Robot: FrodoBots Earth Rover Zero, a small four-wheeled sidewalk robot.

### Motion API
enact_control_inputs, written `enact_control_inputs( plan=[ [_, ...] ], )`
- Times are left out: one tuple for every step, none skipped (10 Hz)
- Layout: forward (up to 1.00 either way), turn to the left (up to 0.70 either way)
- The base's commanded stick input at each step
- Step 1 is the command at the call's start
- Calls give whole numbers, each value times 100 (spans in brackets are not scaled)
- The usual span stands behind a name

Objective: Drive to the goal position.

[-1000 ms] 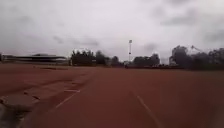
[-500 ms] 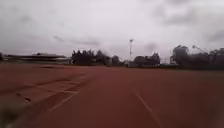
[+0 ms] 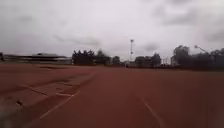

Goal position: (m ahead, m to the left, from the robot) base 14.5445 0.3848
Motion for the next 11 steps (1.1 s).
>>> enact_control_inputs(
  plan=[
    [50, 0],
    [50, 0],
    [50, 0],
    [50, 0],
    [50, 0],
    [50, 0],
    [50, 0],
    [50, 0],
    [50, 0],
    [50, 0],
    [50, 0]
  ],
)
